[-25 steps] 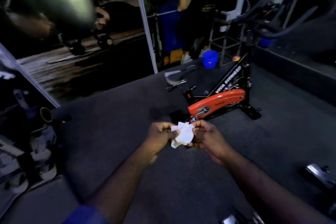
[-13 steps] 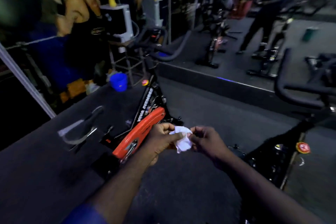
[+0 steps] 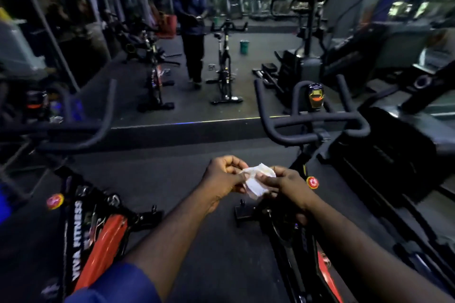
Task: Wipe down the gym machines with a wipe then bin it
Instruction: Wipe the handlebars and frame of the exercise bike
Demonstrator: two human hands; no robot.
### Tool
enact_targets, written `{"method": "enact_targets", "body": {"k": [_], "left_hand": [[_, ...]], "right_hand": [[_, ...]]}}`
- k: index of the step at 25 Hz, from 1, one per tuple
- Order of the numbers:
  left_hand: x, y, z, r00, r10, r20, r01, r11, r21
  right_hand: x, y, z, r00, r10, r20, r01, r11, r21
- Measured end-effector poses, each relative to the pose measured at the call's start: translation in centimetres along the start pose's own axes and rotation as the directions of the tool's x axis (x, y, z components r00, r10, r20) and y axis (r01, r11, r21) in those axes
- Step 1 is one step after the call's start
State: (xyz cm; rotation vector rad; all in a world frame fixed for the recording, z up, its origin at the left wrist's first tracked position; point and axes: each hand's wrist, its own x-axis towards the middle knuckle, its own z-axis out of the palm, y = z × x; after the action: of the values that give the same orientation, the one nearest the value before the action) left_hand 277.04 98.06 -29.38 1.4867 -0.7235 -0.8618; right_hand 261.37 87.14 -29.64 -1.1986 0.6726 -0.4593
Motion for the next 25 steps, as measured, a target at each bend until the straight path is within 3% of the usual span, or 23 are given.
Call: {"method": "enact_targets", "body": {"k": [6,10,13,15,18,22,23,25], "left_hand": [[13.8,2.1,0.9,0.996,-0.004,0.086,-0.009,0.989,0.151],[22.4,4.1,1.5,0.997,-0.049,0.055,0.042,0.991,0.124],[28.1,4.9,1.3,0.998,-0.057,-0.026,0.057,0.998,0.027],[31.4,4.9,0.7,0.994,-0.094,-0.056,0.093,0.995,-0.031],[36.2,4.7,-0.5,0.991,-0.115,-0.069,0.109,0.990,-0.094],[43.2,4.9,-2.3,0.986,-0.157,-0.048,0.145,0.969,-0.200],[44.9,5.0,-3.0,0.984,-0.177,-0.027,0.167,0.962,-0.216],[48.3,5.0,-4.2,0.979,-0.204,0.018,0.202,0.951,-0.234]], "right_hand": [[11.7,-0.8,-3.6,0.994,-0.010,-0.105,0.034,0.973,0.230],[18.6,-3.9,-7.3,0.989,0.001,-0.146,0.039,0.963,0.268],[23.7,-7.3,-9.1,0.967,-0.049,-0.249,0.074,0.993,0.091],[27.8,-9.6,-9.6,0.941,-0.131,-0.311,0.088,0.985,-0.148],[34.7,-12.8,-9.9,0.861,-0.384,-0.334,0.166,0.832,-0.529],[43.2,-17.3,-7.1,0.521,-0.770,-0.368,0.254,0.551,-0.795],[45.2,-17.7,-6.2,0.511,-0.803,-0.306,0.313,0.506,-0.804],[48.4,-17.1,-4.4,0.639,-0.762,-0.103,0.321,0.386,-0.865]]}}
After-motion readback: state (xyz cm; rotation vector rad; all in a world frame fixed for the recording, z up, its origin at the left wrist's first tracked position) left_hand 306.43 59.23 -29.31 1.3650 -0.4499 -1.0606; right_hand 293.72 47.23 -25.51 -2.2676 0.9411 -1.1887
